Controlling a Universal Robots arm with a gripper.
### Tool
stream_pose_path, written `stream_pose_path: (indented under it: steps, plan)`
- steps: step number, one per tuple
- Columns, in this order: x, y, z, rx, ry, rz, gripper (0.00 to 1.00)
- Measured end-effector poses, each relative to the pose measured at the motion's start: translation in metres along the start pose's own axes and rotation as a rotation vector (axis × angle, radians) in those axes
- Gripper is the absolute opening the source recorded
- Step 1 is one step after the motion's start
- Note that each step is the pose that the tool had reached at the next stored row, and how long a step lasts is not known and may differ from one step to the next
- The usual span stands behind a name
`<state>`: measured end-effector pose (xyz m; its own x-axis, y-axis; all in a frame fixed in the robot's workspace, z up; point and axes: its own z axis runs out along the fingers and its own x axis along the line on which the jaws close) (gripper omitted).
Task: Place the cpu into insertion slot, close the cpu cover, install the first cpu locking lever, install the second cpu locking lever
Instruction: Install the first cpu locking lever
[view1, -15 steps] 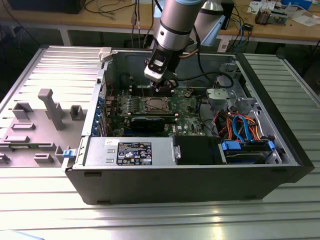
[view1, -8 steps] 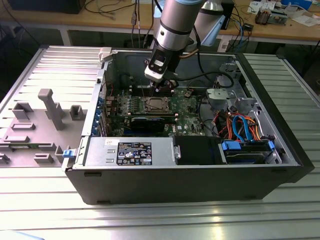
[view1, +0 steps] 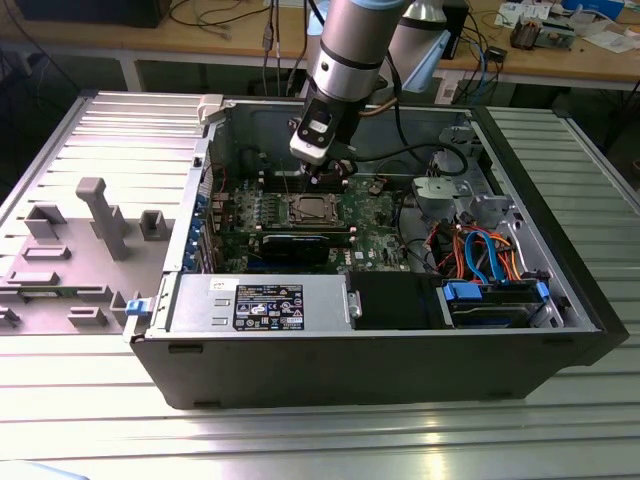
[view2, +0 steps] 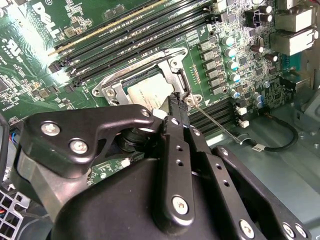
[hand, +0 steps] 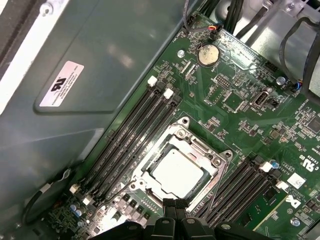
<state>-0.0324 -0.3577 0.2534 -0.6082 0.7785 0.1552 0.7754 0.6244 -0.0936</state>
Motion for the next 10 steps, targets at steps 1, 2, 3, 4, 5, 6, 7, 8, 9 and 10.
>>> stream_pose_path:
  steps: [1,2,3,4,5,6,7,8,9,10]
  plan:
    - [0.0000,0.0000,0.0000,0.0001,-0.0001,-0.001,0.11]
    - [0.0000,0.0000,0.0000,0.0002,-0.0001,-0.002,0.11]
    - [0.0000,0.0000,0.0000,0.0002,-0.0001,-0.002,0.11]
    - [0.0000,0.0000,0.0000,0.0003,-0.0001,-0.003,0.11]
    - [0.0000,0.0000,0.0000,0.0004,-0.0002,-0.004,0.11]
    - [0.0000,0.0000,0.0000,0.0006,-0.0002,-0.005,0.11]
    - [0.0000,0.0000,0.0000,0.0007,-0.0002,-0.006,0.11]
    - [0.0000,0.0000,0.0000,0.0008,-0.0003,-0.008,0.11]
    - [0.0000,0.0000,0.0000,0.0009,-0.0002,-0.009,0.11]
    - [0.0000,0.0000,0.0000,0.0010,-0.0003,-0.009,0.11]
